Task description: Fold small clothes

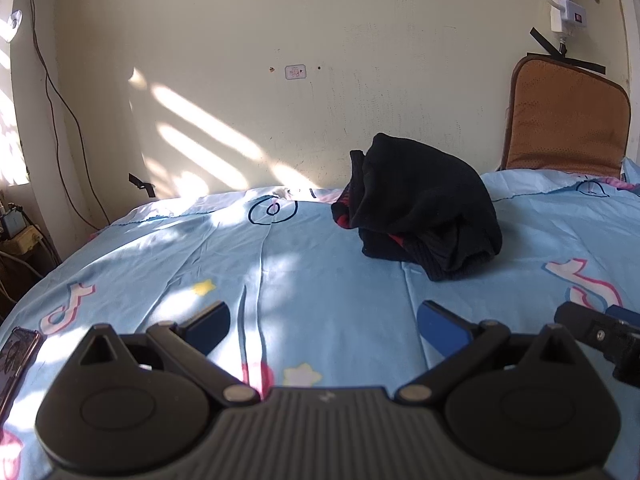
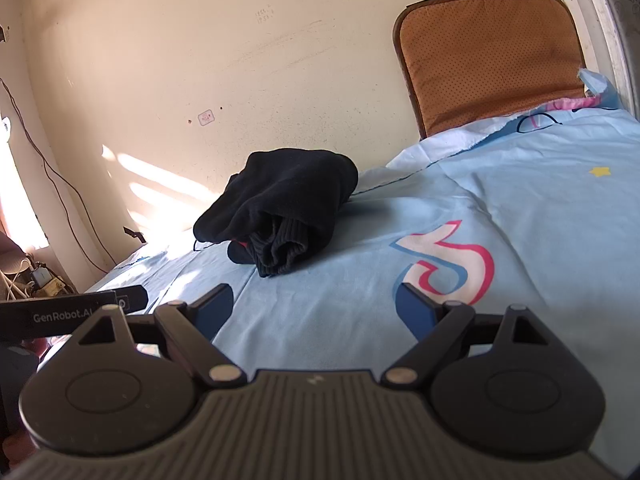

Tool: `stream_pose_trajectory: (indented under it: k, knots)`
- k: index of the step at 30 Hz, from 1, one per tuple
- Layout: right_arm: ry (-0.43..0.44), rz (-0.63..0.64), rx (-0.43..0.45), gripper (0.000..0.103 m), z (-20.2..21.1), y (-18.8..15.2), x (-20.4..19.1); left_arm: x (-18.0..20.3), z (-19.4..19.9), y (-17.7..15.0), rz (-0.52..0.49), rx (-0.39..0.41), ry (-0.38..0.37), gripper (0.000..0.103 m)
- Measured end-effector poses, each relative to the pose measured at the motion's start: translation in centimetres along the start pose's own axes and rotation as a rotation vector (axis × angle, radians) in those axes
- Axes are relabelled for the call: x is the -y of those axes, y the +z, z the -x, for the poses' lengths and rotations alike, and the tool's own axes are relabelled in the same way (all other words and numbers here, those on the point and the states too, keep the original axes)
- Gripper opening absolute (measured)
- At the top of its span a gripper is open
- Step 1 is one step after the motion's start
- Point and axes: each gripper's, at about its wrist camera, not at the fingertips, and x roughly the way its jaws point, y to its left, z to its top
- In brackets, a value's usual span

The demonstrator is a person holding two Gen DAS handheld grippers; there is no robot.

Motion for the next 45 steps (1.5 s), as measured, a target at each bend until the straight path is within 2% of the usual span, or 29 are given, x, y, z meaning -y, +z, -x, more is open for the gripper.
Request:
stream_pose_trajectory:
  k: [23, 45]
  knots:
    - [0.000, -0.002, 0.000, 0.090, 0.0, 0.0, 0.1, 0.7, -1.7, -1.0, 0.002, -0.094, -0.045, 0.103]
    - [-0.005, -0.011, 0.007, 0.090, 0.1, 0.0, 0.1, 0.7, -2.0, -1.1, -0.004, -0.107, -0.046, 0.103]
